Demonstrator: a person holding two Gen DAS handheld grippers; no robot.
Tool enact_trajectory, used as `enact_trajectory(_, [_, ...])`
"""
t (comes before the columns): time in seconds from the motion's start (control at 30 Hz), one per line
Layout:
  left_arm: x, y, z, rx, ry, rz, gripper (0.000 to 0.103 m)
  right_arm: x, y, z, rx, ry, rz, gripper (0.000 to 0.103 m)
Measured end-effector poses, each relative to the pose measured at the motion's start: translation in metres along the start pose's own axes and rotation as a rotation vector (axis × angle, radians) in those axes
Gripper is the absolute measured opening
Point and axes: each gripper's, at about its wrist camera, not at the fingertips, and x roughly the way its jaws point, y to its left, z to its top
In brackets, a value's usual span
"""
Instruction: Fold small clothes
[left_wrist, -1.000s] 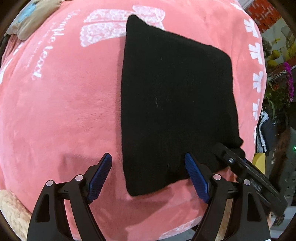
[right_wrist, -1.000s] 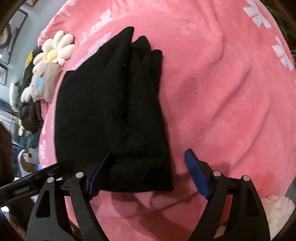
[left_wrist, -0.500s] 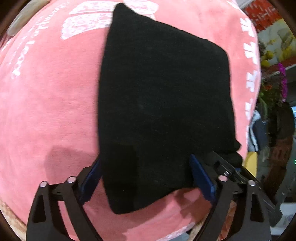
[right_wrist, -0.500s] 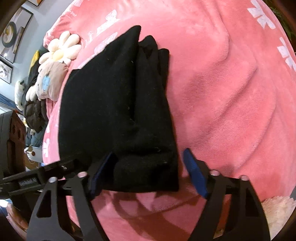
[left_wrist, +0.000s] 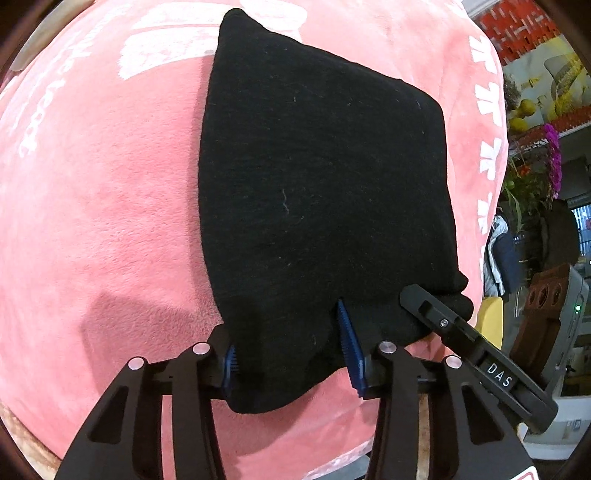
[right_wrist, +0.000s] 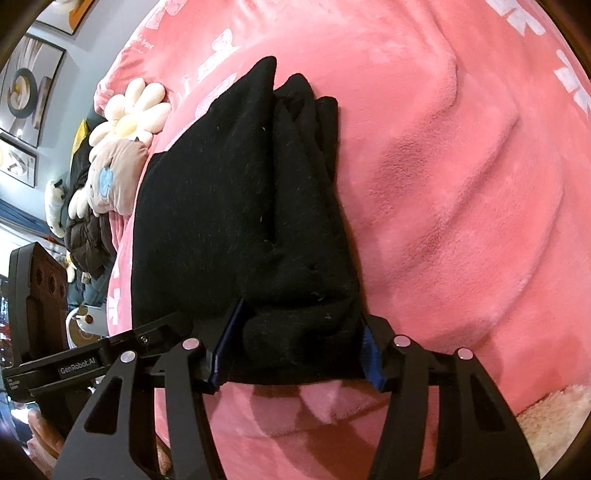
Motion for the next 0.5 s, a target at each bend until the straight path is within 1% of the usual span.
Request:
enact_trajectory(0.07, [0.000,-0.005,0.001,0.003,-0.001,0.007,0.042,0.000,0.000,0.000,0.001,-0.003,0.004,0.055])
enact_trajectory(0.13, [-0.002,-0.004,0.002,-0.008,-0.001,-0.006,0.043,-0.001,-0.003,-0.001,0.006,-0.007,0.010,0.055])
enact_trajectory(0.17, [-0.003,0.001,0.004,-0.038,-0.003,-0.035,0.044,-0.001,-0.004,-0.001,0.008,-0.008,0.013,0.055])
enact_trajectory(0.23, [-0.001,0.013,0.005,-0.108,-0.003,-0.095,0.052,-0.001,-0.004,-0.001,0.013,-0.011,0.020,0.056])
enact_trajectory(0.27, [0.003,0.013,0.006,-0.139,-0.006,-0.120,0.058,-0.001,-0.005,0.000,0.015,-0.013,0.025,0.056])
enact_trajectory(0.3, [0.004,0.020,0.007,-0.175,-0.013,-0.166,0.063,-0.001,-0.007,0.000,0.023,-0.017,0.033,0.057])
enact_trajectory(0.33, [0.005,0.025,0.008,-0.201,-0.019,-0.196,0.064,-0.001,-0.008,0.001,0.031,-0.019,0.042,0.058])
enact_trajectory(0.37, [0.004,0.027,0.008,-0.212,-0.023,-0.211,0.064,-0.001,-0.010,0.002,0.039,-0.021,0.050,0.058])
enact_trajectory(0.43, [0.003,0.030,0.008,-0.218,-0.041,-0.232,0.063,-0.002,-0.013,0.002,0.058,-0.025,0.070,0.058])
enact_trajectory(0.47, [0.002,0.031,0.007,-0.215,-0.048,-0.231,0.051,-0.002,-0.014,0.003,0.066,-0.027,0.080,0.058])
enact_trajectory(0.5, [0.000,0.033,0.006,-0.206,-0.048,-0.229,0.037,-0.002,-0.015,0.003,0.073,-0.027,0.088,0.055])
